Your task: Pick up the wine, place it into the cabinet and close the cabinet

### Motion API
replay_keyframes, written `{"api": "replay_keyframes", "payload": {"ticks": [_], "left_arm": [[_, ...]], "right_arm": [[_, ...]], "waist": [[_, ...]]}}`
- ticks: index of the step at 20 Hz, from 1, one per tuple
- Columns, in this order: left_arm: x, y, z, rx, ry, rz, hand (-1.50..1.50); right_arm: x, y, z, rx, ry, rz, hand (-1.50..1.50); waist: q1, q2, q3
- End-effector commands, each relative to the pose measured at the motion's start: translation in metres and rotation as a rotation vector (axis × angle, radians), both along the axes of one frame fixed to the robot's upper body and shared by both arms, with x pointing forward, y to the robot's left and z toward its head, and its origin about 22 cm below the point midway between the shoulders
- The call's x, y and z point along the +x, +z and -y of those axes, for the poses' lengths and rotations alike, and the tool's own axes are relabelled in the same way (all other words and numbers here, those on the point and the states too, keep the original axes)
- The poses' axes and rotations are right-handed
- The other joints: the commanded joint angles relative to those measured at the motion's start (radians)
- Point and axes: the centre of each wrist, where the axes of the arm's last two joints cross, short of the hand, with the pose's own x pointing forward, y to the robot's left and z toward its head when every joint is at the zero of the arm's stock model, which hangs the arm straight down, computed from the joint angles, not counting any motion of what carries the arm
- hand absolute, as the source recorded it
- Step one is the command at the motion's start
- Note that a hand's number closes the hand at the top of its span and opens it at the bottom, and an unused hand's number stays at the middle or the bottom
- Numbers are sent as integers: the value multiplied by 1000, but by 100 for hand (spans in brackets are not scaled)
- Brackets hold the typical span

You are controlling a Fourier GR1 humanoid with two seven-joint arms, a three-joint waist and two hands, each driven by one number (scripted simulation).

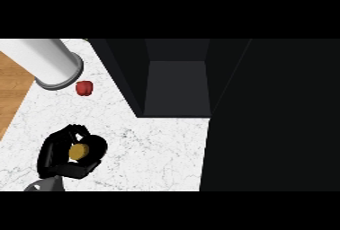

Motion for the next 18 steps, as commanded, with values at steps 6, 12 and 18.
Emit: {"api": "replay_keyframes", "payload": {"ticks": [6,12,18], "left_arm": [[-20,56,29,-83,-55,95,150],[-3,113,70,-102,-133,77,150],[2,139,86,-46,-148,49,150]], "right_arm": [[-14,11,7,55,28,27,-150],[-16,7,0,49,32,46,-150],[-5,8,15,30,12,44,-150]], "waist": [[5,1,-1],[0,0,-1],[-5,5,-2]]}}
